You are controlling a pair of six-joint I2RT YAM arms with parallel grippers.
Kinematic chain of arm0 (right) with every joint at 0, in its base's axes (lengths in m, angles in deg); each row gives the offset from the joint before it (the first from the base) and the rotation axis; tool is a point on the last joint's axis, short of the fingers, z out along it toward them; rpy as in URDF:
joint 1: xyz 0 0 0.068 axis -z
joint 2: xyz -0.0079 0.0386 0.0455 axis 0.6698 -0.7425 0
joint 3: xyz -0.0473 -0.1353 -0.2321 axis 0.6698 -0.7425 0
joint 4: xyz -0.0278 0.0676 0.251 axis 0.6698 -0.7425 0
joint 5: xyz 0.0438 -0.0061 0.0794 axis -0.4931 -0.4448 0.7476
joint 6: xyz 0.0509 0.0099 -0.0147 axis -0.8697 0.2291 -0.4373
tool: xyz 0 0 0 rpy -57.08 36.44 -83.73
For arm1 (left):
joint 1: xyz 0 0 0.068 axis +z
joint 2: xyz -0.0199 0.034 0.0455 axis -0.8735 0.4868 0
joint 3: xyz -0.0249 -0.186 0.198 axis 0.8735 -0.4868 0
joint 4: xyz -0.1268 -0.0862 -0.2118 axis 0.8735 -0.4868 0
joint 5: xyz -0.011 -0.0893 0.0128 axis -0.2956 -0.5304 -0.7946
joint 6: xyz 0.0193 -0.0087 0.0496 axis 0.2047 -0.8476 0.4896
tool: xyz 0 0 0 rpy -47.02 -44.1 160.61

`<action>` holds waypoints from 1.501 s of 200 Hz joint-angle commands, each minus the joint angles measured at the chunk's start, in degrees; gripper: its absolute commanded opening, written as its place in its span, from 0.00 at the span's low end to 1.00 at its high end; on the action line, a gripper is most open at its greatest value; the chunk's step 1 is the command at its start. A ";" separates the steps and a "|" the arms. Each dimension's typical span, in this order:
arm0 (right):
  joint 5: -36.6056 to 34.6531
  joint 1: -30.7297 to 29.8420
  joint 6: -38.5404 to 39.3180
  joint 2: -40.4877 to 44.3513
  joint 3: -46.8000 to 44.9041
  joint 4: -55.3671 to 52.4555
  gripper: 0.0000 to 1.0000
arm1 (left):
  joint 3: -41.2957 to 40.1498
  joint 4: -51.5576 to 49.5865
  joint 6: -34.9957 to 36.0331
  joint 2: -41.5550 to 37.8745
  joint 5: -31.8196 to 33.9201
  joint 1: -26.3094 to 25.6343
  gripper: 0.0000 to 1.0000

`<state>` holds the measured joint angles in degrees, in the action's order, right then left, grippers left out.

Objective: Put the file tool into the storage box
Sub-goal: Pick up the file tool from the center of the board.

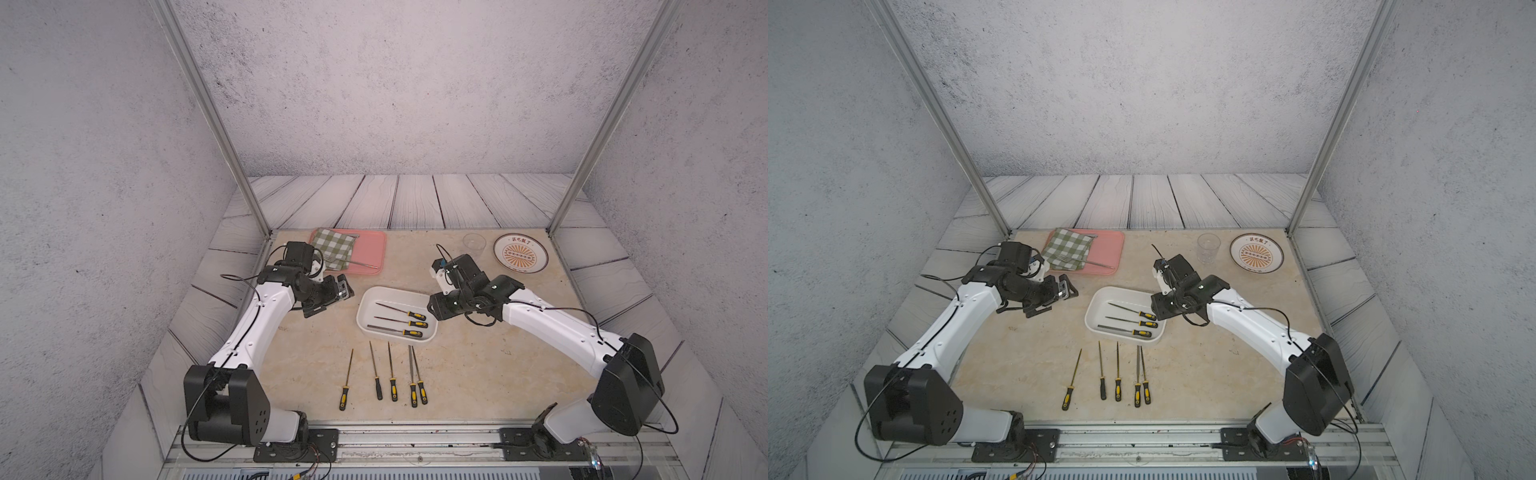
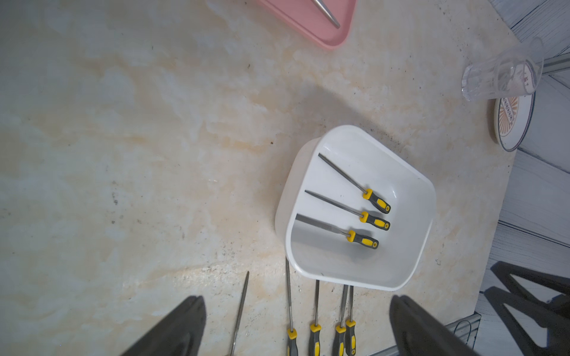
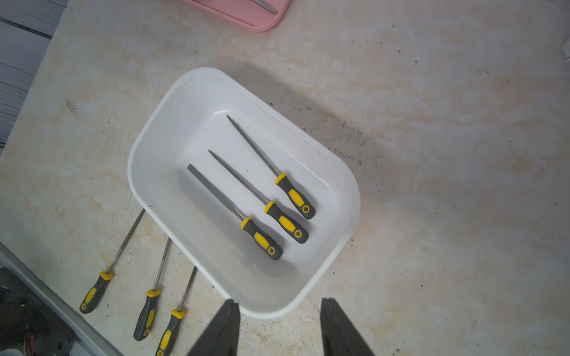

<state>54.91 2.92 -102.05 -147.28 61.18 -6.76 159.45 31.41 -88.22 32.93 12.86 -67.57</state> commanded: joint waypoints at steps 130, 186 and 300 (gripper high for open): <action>7.29 0.29 -15.61 12.83 -23.02 6.58 0.48 | -12.30 9.06 -4.00 -5.63 -0.26 0.30 0.98; 12.65 -5.36 -18.74 4.26 -21.19 6.88 0.48 | -8.64 8.19 -5.32 -0.55 -1.94 0.28 0.98; 5.98 -16.09 -23.12 2.26 -19.79 3.42 0.53 | -11.96 8.45 -5.13 0.11 -4.59 0.28 0.98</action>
<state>63.04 -10.94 -124.06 -143.61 39.24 -1.20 147.78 39.85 -93.36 32.17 9.73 -67.57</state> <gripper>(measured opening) 0.524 0.985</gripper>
